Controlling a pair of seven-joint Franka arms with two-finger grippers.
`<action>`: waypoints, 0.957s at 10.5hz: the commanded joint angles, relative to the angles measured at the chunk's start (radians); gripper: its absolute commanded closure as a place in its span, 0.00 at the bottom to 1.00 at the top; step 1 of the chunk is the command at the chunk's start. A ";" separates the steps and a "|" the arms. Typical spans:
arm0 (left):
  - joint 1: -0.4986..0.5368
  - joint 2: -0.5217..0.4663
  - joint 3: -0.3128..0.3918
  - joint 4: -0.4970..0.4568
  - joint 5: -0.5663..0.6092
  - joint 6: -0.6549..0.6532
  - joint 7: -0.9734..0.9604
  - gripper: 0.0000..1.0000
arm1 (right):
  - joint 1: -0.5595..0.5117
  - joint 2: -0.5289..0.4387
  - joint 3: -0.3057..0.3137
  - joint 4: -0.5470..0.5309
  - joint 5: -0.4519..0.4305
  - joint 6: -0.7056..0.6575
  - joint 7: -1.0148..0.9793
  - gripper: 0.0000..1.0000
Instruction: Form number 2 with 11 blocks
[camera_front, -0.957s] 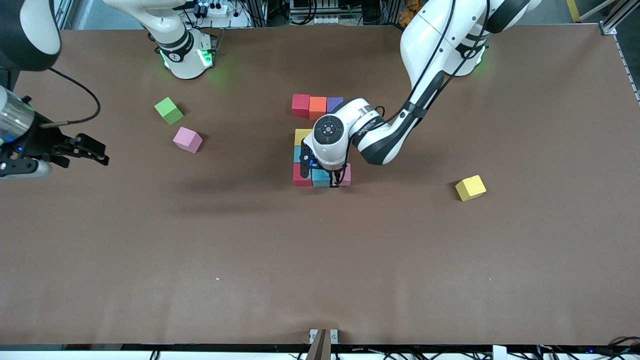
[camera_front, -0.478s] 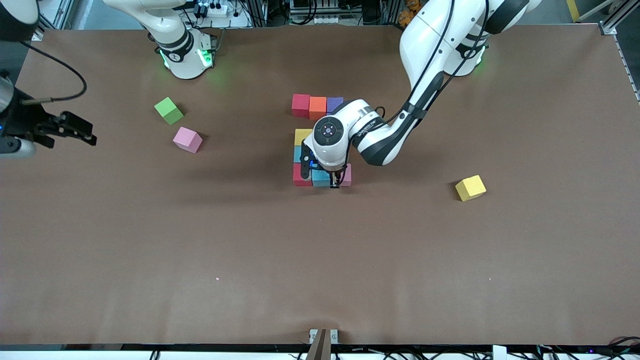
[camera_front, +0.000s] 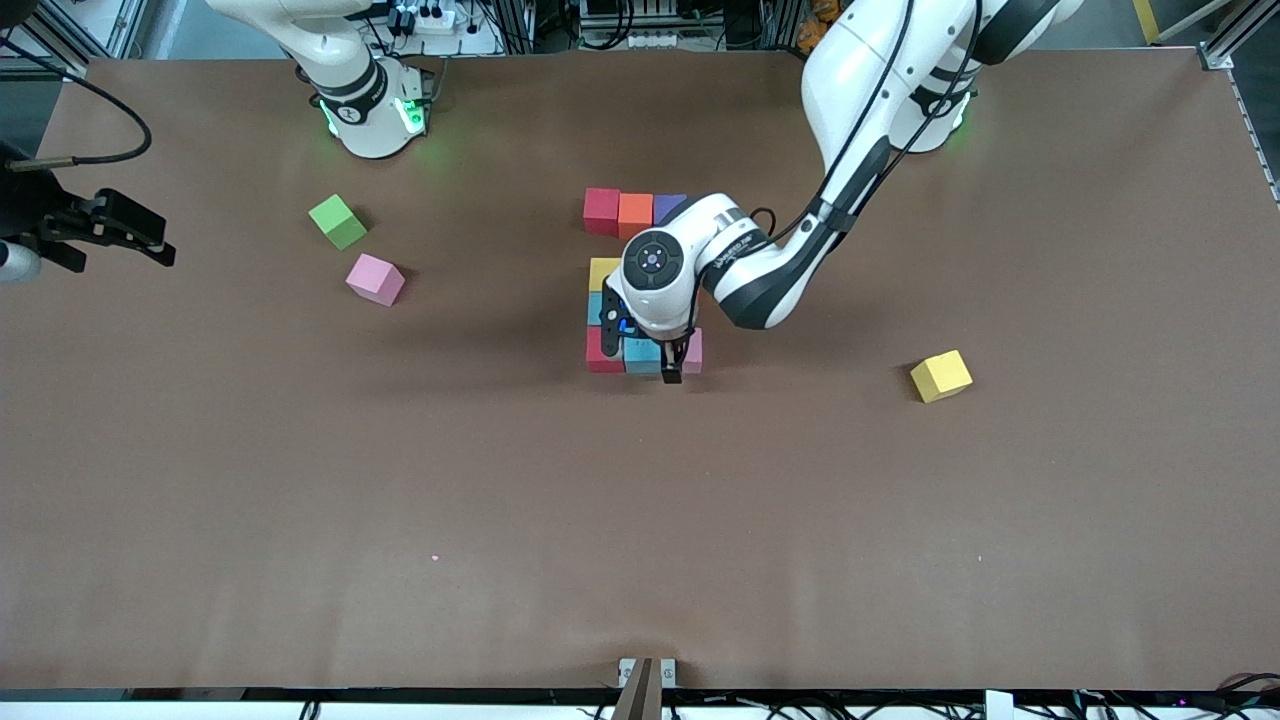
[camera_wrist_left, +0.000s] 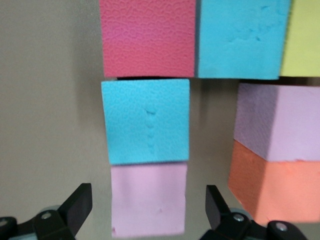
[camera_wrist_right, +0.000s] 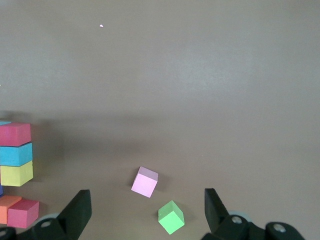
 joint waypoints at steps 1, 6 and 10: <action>0.001 -0.081 0.001 -0.008 0.010 -0.092 -0.004 0.00 | 0.000 0.000 -0.002 0.008 -0.014 -0.012 0.011 0.00; 0.166 -0.274 0.008 -0.004 0.004 -0.209 -0.006 0.00 | 0.003 0.000 -0.002 0.007 -0.014 -0.012 0.016 0.00; 0.355 -0.371 0.009 0.015 -0.083 -0.212 -0.054 0.00 | 0.003 0.000 -0.002 0.004 -0.014 -0.012 0.016 0.00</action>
